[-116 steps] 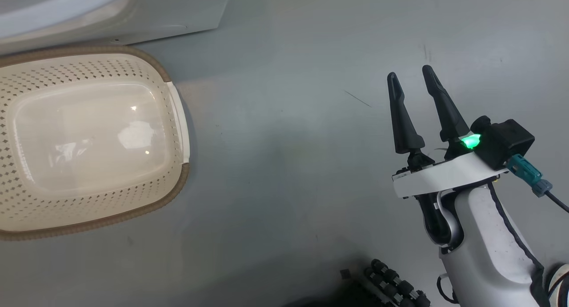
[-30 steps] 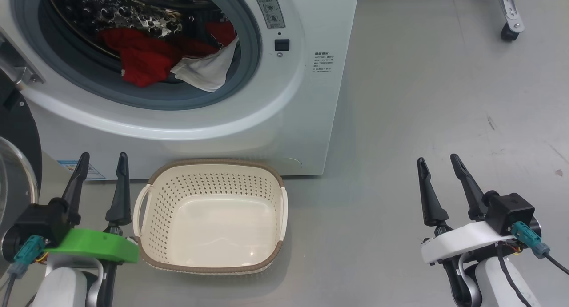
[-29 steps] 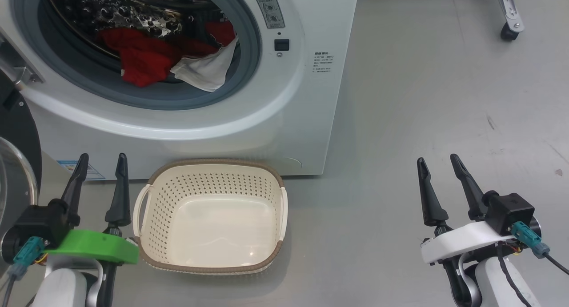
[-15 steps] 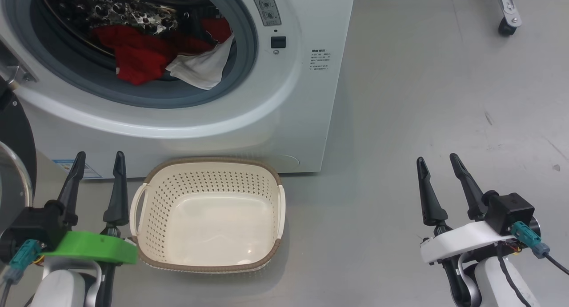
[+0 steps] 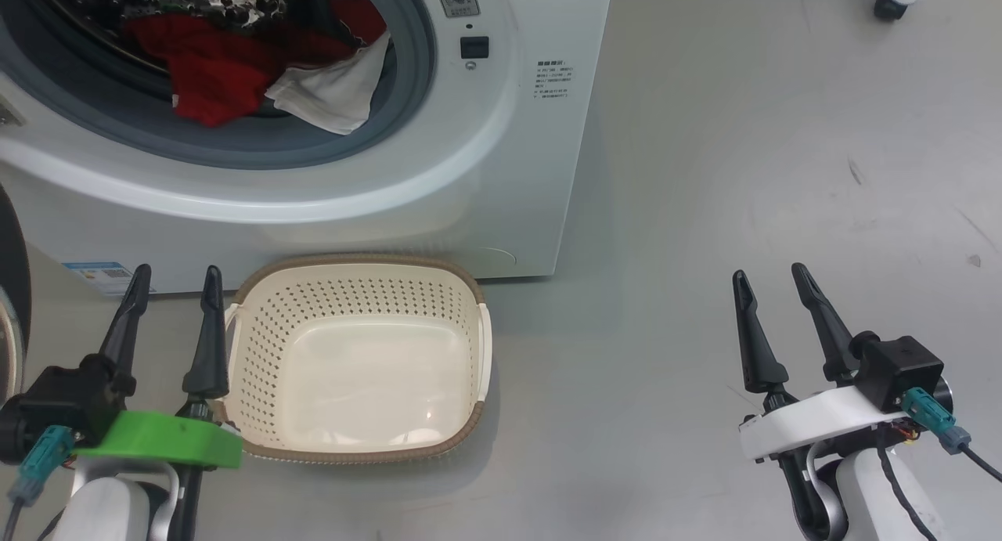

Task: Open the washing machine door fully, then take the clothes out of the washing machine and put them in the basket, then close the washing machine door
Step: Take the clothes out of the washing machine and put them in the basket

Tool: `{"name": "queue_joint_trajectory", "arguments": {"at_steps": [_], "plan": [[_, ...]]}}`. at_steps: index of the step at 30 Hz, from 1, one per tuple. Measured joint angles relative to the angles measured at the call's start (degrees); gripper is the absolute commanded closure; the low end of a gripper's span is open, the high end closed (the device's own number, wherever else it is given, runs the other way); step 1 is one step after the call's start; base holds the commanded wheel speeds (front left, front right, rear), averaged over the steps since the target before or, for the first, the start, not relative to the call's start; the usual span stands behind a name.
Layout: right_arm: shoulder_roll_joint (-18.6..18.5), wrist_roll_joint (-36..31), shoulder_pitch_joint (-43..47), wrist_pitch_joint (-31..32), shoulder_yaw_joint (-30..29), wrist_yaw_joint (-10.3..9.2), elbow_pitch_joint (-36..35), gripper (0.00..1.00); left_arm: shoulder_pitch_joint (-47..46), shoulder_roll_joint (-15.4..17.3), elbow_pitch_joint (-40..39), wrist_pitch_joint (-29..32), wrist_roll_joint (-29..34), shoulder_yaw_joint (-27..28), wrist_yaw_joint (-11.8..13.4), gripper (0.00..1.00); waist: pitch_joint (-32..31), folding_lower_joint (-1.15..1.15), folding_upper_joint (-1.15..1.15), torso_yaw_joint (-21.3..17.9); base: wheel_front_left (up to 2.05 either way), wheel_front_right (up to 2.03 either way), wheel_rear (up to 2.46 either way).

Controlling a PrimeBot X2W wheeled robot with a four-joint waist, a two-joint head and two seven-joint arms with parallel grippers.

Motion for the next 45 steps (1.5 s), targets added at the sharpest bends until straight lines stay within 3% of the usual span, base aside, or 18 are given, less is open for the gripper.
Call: {"name": "queue_joint_trajectory", "arguments": {"at_steps": [9,17,24,33,45], "plan": [[0.11,-0.05,-0.68,0.0,0.59,0.01,-1.54,0.0,-1.93,1.92,-0.21,0.19,2.11,-0.81,0.0,0.0,4.72,0.0,0.0,-1.07,0.0,0.0,0.0],[0.38,0.05,-3.86,0.0,1.64,0.05,-2.89,0.0,-10.14,7.22,-1.48,4.92,5.73,-0.52,0.07,0.0,11.2,0.0,0.0,-2.92,0.0,0.0,0.0],[0.45,1.47,-6.74,0.0,2.86,0.05,-3.33,0.0,-18.99,11.03,-0.32,12.14,7.37,1.54,1.92,0.0,16.01,0.0,0.0,-5.56,0.0,0.0,0.0],[0.46,6.68,-9.56,0.0,6.43,0.03,-4.12,0.0,-30.54,18.38,3.66,22.29,13.85,0.96,2.93,0.0,20.94,0.0,0.0,-9.97,0.0,0.0,0.0],[0.54,8.76,-11.28,0.0,8.57,-1.05,-4.85,0.0,-42.41,22.87,9.5,31.31,20.51,-1.69,3.86,0.0,26.36,0.0,0.0,-14.78,0.0,0.0,0.0]]}}
